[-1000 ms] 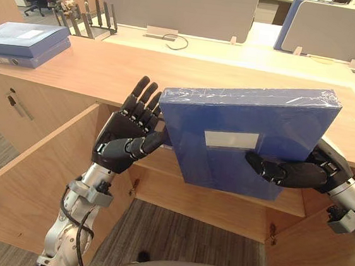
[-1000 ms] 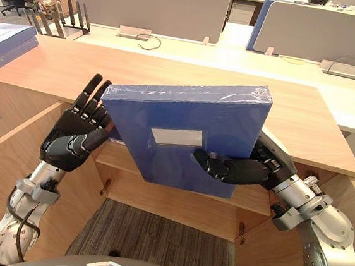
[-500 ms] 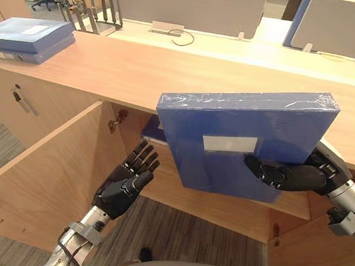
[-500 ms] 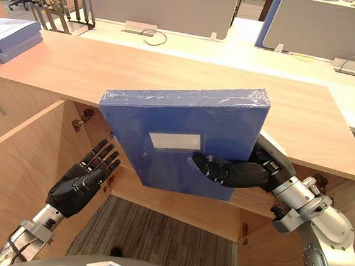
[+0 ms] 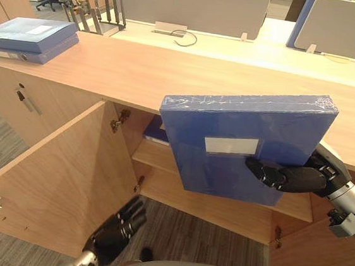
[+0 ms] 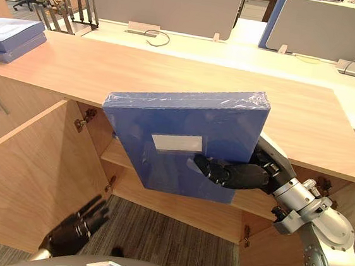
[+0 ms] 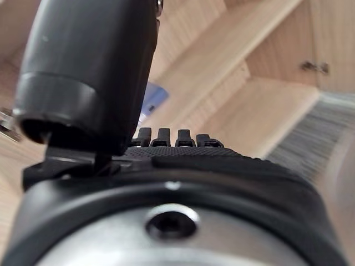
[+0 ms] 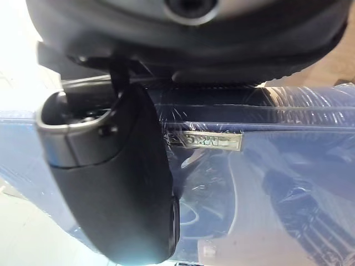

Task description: Walk over to the cabinet, pick up the folder, carry it to the office cabinet, place the folder inside the office cabinet, then close the office cabinet door

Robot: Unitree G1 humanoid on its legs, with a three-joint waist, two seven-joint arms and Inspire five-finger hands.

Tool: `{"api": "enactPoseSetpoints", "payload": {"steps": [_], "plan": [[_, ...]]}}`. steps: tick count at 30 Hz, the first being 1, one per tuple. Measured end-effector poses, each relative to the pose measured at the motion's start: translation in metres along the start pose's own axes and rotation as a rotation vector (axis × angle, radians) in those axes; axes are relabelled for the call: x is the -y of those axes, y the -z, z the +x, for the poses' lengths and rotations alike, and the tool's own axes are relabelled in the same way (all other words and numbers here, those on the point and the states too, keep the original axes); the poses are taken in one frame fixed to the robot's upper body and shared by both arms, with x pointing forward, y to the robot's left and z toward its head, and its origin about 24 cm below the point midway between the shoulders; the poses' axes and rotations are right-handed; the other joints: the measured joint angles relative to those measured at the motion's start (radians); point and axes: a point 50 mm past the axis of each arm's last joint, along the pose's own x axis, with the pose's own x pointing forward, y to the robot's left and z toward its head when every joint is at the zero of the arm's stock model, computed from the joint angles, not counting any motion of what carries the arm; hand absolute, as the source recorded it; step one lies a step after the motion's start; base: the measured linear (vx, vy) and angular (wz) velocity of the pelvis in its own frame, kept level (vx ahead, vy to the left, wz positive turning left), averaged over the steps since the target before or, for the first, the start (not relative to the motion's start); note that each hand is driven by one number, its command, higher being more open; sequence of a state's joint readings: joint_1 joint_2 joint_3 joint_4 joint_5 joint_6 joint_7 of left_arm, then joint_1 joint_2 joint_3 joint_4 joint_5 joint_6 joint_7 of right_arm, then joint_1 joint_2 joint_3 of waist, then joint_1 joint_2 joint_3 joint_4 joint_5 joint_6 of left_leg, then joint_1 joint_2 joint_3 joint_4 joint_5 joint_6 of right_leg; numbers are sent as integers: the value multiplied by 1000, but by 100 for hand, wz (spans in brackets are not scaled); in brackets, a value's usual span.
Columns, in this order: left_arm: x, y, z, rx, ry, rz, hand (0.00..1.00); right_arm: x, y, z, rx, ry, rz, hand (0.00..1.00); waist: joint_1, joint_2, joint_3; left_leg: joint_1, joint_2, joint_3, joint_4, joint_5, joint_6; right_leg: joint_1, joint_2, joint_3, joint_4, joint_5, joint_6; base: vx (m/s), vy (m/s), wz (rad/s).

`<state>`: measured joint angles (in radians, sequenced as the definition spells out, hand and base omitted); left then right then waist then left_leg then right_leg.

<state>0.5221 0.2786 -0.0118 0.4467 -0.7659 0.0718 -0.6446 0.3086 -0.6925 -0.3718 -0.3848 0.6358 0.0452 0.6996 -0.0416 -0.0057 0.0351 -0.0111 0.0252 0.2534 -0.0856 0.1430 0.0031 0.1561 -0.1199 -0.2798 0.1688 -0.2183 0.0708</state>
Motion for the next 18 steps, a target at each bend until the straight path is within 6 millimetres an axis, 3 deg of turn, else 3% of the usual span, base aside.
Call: {"api": "enactPoseSetpoints", "payload": {"steps": [6,10,18], "plan": [[-39,22,-30,-105,-241,34,100,8,-2,-2,13,43,-12,0,8,-2,-4,0,-1,-3,0,1,1,-2,-1,-8,-6,0,0,-6,1,3],[-52,41,-45,-153,-412,43,100,11,-2,-6,15,92,-33,0,8,-6,-8,0,-3,-7,0,2,1,-1,-1,-10,-13,2,2,3,0,1],[-50,42,-35,-125,-526,131,100,12,-3,-4,39,115,-30,0,9,-9,-10,-2,-4,-12,0,5,3,-1,-2,-14,-14,3,3,1,0,2]]}}
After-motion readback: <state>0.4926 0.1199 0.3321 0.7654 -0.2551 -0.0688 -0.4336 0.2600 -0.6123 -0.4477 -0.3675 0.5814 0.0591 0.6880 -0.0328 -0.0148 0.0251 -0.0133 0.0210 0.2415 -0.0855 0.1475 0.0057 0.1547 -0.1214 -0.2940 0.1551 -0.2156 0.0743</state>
